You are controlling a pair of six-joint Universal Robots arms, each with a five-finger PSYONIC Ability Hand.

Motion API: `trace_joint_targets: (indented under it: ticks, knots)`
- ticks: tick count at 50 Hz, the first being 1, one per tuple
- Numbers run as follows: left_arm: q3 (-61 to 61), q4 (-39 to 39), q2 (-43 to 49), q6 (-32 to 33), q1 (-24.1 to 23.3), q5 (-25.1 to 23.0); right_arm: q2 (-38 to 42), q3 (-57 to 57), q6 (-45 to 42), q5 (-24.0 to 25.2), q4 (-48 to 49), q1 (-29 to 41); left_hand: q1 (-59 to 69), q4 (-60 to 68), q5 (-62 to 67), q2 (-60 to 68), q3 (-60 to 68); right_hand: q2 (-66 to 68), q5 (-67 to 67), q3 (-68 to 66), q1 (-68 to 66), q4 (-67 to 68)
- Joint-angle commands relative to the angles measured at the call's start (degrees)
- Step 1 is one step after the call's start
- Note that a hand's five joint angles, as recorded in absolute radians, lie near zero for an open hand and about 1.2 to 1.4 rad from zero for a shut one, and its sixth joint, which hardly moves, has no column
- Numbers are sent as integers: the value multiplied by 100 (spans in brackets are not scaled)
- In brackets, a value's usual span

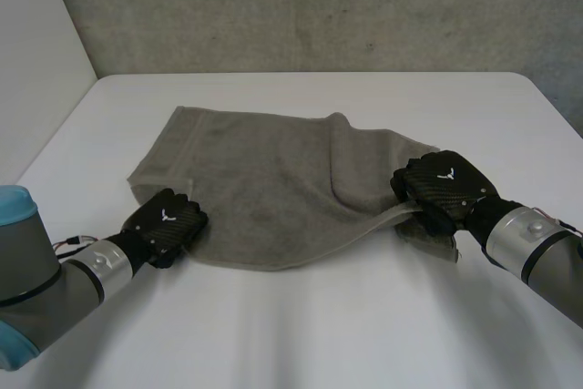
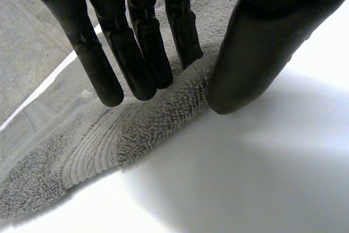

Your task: Fold the towel.

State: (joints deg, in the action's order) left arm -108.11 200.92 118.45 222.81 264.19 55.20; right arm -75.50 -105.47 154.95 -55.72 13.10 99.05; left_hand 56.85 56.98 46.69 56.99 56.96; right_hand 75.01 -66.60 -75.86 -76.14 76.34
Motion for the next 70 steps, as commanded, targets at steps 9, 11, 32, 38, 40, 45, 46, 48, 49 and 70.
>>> trace_joint_targets:
  ticks: [9,11,32,38,40,45,46,48,49,70]
  knots:
    - [62,-17,-287,-71,19,26,-70,140,27,-53,-96,-26,2315,2302,2331,2301,2304,499,-340,-414,-386,366]
    - [97,-35,-444,-106,28,26,-140,237,62,-61,-158,-26,2315,2302,2331,2301,2304,499,-340,-414,-386,366]
    - [783,35,-4014,-4343,792,96,-1424,3613,528,-26,-3648,-369,2315,2302,2331,2301,2304,499,-340,-414,-386,366]
    - [423,88,-3390,-4114,801,114,-651,3762,-140,-149,-3858,-264,2315,2302,2331,2301,2304,499,-340,-414,-386,366]
    - [379,158,-2909,-3765,792,114,-397,3771,-560,-254,-3885,-176,2315,2302,2331,2301,2304,499,-340,-414,-386,366]
    - [518,272,-2145,-3123,740,123,130,3928,-887,-517,-3815,-1,2315,2302,2331,2301,2304,499,-340,-414,-386,366]
    - [519,273,-2142,-3121,740,123,132,3929,-887,-519,-3815,0,2315,2302,2331,2301,2304,499,-340,-414,-386,366]
    - [921,351,-1609,-2780,696,184,508,4270,-922,-842,-3684,148,2315,2302,2331,2301,2304,499,-340,-414,-386,366]
    - [924,352,-1606,-2779,696,184,510,4272,-923,-844,-3683,149,2315,2302,2331,2301,2304,499,-340,-414,-386,366]
    - [5916,343,-411,-3394,-104,1643,1415,7138,150,-1837,-632,641,2315,2302,2331,2301,2304,499,-340,-414,-386,366]
